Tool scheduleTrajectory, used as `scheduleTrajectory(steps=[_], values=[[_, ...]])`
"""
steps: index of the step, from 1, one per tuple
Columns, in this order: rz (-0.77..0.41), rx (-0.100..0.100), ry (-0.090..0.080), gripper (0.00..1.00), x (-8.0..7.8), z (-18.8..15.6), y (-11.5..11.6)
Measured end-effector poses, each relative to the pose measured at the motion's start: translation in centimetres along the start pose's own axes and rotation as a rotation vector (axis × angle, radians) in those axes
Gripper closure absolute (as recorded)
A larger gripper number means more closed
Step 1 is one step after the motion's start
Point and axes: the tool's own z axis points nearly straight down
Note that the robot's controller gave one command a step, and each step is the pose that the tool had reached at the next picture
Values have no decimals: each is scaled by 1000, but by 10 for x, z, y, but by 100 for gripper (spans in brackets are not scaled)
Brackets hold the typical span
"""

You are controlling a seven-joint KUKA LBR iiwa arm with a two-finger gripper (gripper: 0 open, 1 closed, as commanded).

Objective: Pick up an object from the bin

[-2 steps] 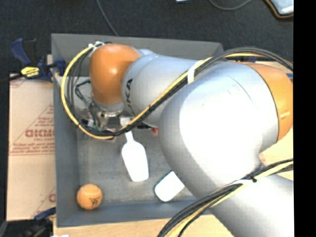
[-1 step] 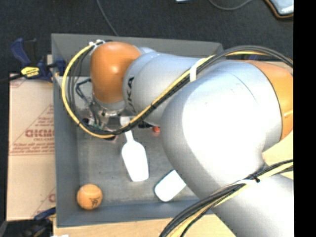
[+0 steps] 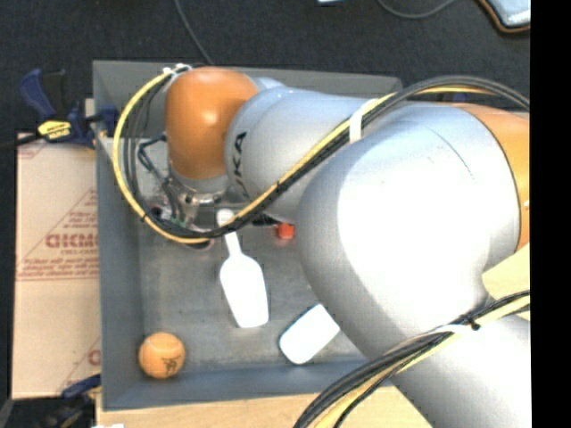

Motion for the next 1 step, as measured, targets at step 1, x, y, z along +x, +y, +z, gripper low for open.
scheduleTrajectory(steps=[1], values=[[0,-3,-2,100,-1,-6,0]])
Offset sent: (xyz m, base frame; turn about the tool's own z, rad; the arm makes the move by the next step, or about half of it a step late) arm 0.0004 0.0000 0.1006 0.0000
